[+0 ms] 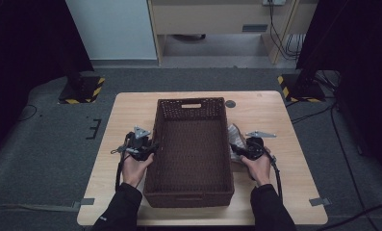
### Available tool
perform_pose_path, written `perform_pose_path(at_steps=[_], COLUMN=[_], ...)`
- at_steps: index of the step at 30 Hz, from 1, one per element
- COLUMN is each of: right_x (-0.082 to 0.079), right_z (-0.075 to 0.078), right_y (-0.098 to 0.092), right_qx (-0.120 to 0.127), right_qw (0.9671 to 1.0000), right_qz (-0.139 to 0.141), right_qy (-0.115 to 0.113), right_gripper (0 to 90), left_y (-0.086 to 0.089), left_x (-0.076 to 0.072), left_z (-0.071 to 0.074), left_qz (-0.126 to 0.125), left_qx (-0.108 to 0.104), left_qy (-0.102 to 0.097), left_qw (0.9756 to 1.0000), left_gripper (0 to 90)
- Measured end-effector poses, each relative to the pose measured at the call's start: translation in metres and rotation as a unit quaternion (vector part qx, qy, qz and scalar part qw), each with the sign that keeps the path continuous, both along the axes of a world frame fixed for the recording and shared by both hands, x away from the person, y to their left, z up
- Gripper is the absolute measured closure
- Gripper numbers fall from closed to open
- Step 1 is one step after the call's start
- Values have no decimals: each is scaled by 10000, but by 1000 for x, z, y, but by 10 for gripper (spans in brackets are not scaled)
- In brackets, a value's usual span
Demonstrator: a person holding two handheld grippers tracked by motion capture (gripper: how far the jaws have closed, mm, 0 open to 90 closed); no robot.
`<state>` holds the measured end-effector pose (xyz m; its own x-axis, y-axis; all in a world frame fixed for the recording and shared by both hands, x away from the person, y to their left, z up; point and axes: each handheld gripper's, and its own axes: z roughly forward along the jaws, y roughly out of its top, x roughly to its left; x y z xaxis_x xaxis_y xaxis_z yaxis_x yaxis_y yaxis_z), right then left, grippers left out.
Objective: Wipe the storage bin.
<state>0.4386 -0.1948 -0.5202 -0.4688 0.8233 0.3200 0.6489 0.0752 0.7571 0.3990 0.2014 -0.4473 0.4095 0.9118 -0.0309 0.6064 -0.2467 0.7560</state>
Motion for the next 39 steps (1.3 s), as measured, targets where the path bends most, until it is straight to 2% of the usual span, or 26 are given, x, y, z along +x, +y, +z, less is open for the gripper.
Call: perform_pose_path(at_steps=[1,3,4,6,8,9,11,12,14,17,20,24,25,27,30,31,33,36,38,39], right_x=[0,-1,-2,-4,-8,-11,-17,-20,-24,-25,-24,-19,-19,-18,-19,-20,-23,-35,-43,-46], right_z=[-2,3,10,28,51,59,73,76,72,53,35,9,2,-4,8,15,33,63,73,75], right_y=[-1,-2,-4,-9,-15,-16,-16,-15,-11,-7,-7,-3,-2,-4,-6,-8,-13,-17,-16,-14], right_qx=[84,4,26,307,613,695,677,677,585,502,490,-65,-76,98,11,114,372,823,940,909], right_qw=[10000,10000,9999,9991,9965,9957,9944,9943,9950,9965,9977,9999,9999,10000,10000,9999,9988,9945,9921,9919], right_qz=[-39,-32,-18,-22,21,51,183,234,328,329,211,113,68,-4,62,65,98,295,461,510], right_qy=[-7,-39,-98,-289,-564,-612,-790,-793,-736,-574,-414,-68,6,9,-44,-79,-318,-583,-690,-723], right_gripper=[800,796,796,795,795,796,796,796,796,798,799,798,798,797,793,793,793,793,794,794], left_y=[1,2,4,7,8,9,10,9,8,7,6,4,4,2,0,0,0,0,0,0], left_x=[0,0,-1,-4,-9,-12,-18,-22,-27,-31,-30,-29,-29,-28,-28,-28,-28,-28,-28,-28], left_z=[0,0,0,4,9,12,16,17,16,12,9,8,8,8,9,9,9,9,9,9], left_qz=[-25,-74,-103,-137,-165,-175,-190,-211,-269,-335,-246,-118,-51,16,92,107,122,121,123,125], left_qx=[-9,-8,26,-151,-171,-149,-100,-35,32,74,-71,-87,-113,-73,-24,-28,-41,-38,-35,-38], left_qy=[-11,-83,-138,-229,-278,-303,-311,-287,-209,-77,1,-21,-29,-31,-13,-1,10,10,6,2], left_qw=[10000,9999,9998,9995,9993,9993,9993,9994,9994,9994,9997,9999,9999,10000,10000,9999,9999,9999,9999,9999], left_gripper=[688,650,602,513,481,472,474,488,534,597,634,665,676,690,703,705,707,707,707,708])
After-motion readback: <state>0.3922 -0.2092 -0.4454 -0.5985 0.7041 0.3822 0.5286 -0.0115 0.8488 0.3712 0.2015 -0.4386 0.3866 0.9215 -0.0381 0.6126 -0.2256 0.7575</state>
